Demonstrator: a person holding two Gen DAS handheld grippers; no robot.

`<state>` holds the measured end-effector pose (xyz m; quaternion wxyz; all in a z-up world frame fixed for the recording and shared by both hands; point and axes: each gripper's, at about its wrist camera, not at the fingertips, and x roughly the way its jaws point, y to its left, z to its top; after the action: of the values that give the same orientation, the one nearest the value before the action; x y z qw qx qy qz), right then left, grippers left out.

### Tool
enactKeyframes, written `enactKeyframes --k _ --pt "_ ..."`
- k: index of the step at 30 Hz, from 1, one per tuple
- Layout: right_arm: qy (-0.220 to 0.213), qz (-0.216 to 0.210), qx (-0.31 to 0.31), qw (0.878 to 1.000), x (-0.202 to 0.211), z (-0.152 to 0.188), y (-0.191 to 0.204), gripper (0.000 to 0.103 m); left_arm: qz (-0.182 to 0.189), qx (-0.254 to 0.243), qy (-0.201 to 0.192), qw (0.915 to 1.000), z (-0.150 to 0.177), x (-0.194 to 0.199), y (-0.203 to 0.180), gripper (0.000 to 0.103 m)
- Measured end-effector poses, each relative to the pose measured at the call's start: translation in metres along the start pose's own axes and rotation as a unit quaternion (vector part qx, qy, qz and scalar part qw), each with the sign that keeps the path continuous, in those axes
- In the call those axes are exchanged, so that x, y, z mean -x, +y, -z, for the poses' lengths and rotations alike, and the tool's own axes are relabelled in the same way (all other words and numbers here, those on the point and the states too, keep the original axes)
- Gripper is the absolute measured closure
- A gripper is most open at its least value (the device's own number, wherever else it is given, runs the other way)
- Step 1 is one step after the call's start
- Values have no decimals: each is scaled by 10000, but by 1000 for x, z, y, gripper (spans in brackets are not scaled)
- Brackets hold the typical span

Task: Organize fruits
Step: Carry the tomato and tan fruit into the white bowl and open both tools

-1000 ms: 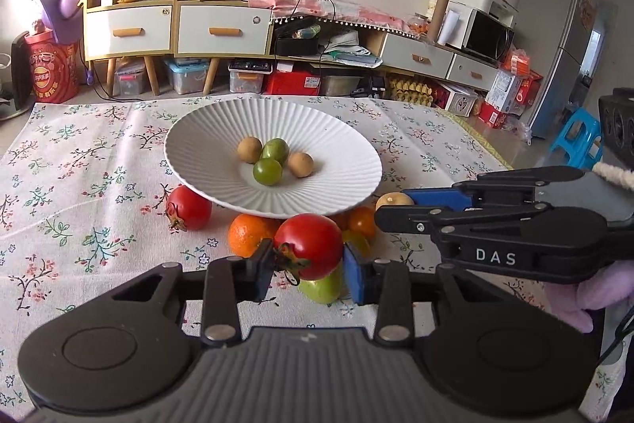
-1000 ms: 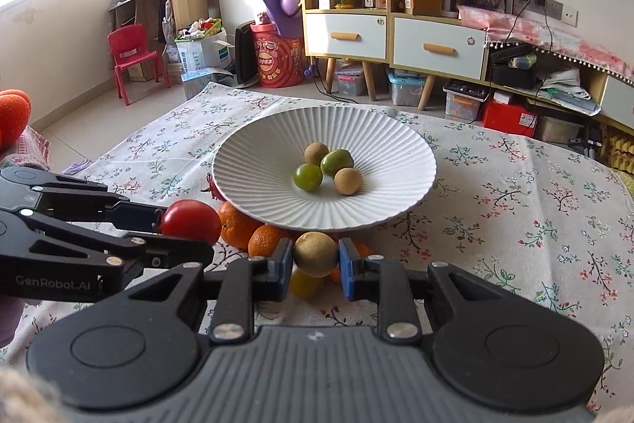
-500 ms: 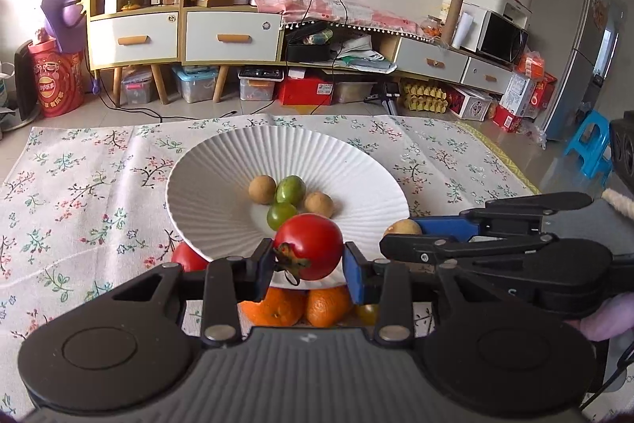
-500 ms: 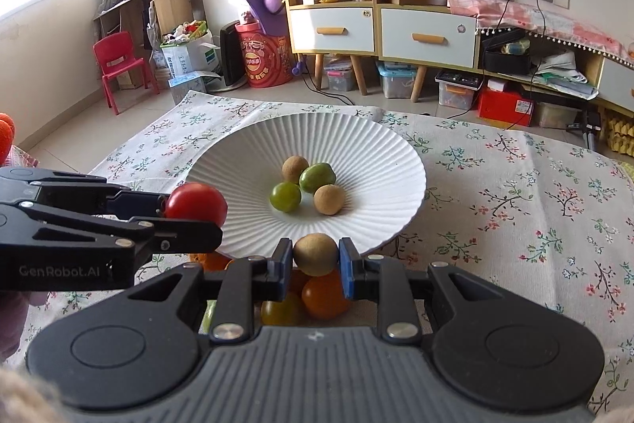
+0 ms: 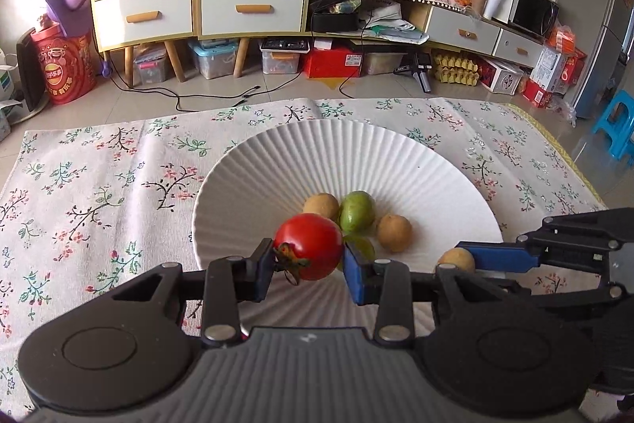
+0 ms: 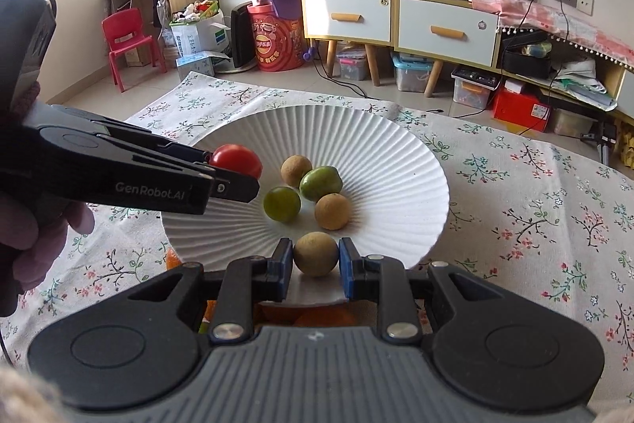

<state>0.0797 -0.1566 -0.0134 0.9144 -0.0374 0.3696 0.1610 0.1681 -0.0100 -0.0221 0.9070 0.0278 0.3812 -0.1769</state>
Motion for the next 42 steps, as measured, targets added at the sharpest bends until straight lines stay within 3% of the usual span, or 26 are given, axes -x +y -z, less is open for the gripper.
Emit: enactKeyframes --k 16,21,23,32,36,42 --pt "141 160 39 9998 -26 -14 -5 81 634 21 193 9978 -7 -8 11 71" --pt "174 150 60 9997 -26 -15 -3 79 608 -25 133 9981 -7 -8 11 69" --pt "146 145 57 9998 -23 -16 -3 73 573 -76 106 9983 -6 -6 10 68" --pt "17 237 153 9996 -2 -13 -2 50 582 -184 -72 9981 1 12 3 43" --pt "-6 280 108 9995 10 -8 -6 45 575 -194 -130 9981 6 23 -2 30" --pt "-17 376 81 9993 26 1 -10 32 371 -214 -161 9990 17 39 -8 22"
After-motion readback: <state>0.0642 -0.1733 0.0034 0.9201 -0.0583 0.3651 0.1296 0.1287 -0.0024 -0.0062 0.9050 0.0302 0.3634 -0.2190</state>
